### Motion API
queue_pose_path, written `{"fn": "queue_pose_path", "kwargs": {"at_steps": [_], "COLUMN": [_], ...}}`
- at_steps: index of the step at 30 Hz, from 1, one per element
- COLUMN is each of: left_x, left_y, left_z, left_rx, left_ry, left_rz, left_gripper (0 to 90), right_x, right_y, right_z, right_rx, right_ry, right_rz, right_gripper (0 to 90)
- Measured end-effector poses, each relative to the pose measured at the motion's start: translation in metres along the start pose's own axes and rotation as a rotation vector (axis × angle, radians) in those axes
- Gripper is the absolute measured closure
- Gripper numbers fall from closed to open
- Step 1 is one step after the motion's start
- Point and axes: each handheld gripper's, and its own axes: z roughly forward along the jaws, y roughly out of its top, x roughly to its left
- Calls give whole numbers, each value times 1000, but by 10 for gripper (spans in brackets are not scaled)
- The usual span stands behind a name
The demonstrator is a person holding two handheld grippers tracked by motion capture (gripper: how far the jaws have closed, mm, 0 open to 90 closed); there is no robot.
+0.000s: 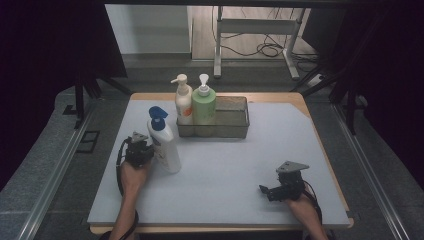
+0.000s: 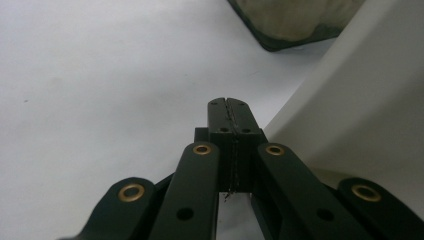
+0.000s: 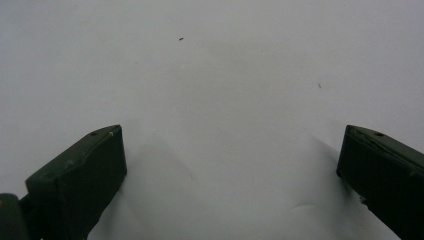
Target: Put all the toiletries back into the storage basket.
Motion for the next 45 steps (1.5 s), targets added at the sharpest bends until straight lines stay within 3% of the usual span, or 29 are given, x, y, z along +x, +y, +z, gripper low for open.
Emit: {"fn": "queue_pose_path", "kwargs": {"at_steps": [18, 45], "left_x": [-18, -63], "left_y": [-4, -13], "left_z": [-1, -9], "left_rx": [15, 40], "left_ry": [-66, -126], "left_rz": [54, 132], "left_gripper": [892, 892], "right_x": [0, 0], "right_y": [0, 0], "right_z": [0, 0], "right_rx": [0, 0], "right_ry": [0, 0], "right_rz": [0, 1], "right_gripper": [0, 0]}}
